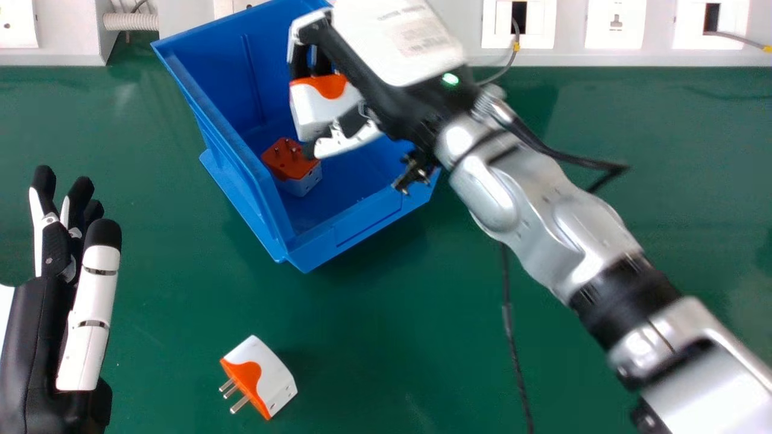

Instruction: Pick all objects and put in blue box

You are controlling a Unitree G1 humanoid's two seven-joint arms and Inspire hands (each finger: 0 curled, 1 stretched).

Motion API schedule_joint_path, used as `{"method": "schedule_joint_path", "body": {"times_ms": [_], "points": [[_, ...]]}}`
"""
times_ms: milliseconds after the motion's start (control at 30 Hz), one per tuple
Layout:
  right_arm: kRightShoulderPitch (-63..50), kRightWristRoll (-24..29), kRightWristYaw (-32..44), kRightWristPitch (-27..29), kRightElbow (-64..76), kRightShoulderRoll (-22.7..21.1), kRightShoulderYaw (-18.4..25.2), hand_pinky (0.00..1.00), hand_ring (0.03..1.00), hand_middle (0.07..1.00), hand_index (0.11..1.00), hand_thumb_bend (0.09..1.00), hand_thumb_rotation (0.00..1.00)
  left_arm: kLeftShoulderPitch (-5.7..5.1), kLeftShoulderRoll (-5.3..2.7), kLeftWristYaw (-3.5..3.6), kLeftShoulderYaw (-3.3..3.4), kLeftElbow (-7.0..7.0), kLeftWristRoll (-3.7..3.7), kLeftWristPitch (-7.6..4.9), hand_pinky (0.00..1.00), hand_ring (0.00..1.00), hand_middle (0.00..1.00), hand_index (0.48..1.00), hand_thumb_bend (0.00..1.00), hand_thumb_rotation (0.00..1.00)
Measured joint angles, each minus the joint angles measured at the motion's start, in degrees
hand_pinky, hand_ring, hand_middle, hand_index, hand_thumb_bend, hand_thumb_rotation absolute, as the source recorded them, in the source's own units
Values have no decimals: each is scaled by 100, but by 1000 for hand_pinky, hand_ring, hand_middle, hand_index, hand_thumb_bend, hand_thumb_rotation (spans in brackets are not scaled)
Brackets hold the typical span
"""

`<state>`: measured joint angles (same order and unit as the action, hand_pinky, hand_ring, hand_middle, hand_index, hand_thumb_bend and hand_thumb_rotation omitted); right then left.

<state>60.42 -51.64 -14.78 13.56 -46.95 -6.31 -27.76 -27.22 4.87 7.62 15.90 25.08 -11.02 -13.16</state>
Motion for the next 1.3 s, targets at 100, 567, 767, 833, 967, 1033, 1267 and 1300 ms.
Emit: {"method": "schedule_joint_path", "body": {"times_ms": [100, 567, 767, 833, 967, 1033, 1267, 1300], "points": [[472, -70, -177, -115, -787, 234, -187, 148, 230, 320, 478, 489, 137, -31, -3, 7, -3, 18, -23, 1, 1000, 1000, 1000, 986, 424, 815], [1385, -39, -352, -554, -2410, 808, -598, 167, 255, 391, 499, 503, 67, -365, -175, -31, -101, 252, -17, 2, 1000, 1000, 1000, 993, 442, 806], [1400, -33, -351, -572, -2531, 841, -707, 186, 307, 437, 516, 506, 34, -452, -246, -63, -111, 313, -3, 0, 1000, 1000, 1000, 993, 450, 811], [1400, -32, -351, -602, -2535, 843, -751, 191, 318, 449, 519, 506, 27, -459, -273, -90, -117, 314, 10, 0, 1000, 1000, 1000, 992, 453, 812], [1385, 169, -330, -664, -2572, 889, -701, 204, 343, 475, 519, 507, 17, -465, -320, -148, -126, 313, 107, -1, 1000, 1000, 1000, 991, 452, 817], [1346, 199, -411, -673, -2573, 916, -677, 204, 343, 475, 519, 507, 17, -461, -331, -156, -128, 313, 150, -1, 1000, 1000, 1000, 991, 452, 817], [1291, 29, -477, -883, -2605, 919, -1050, 322, 437, 529, 546, 535, 92, -345, -331, -158, -129, 289, 195, -2, 1000, 1000, 1000, 993, 445, 825], [1286, 20, -458, -917, -2606, 918, -1074, 322, 437, 529, 546, 535, 92, -335, -331, -156, -130, 287, 195, -2, 1000, 1000, 1000, 993, 445, 825]]}}
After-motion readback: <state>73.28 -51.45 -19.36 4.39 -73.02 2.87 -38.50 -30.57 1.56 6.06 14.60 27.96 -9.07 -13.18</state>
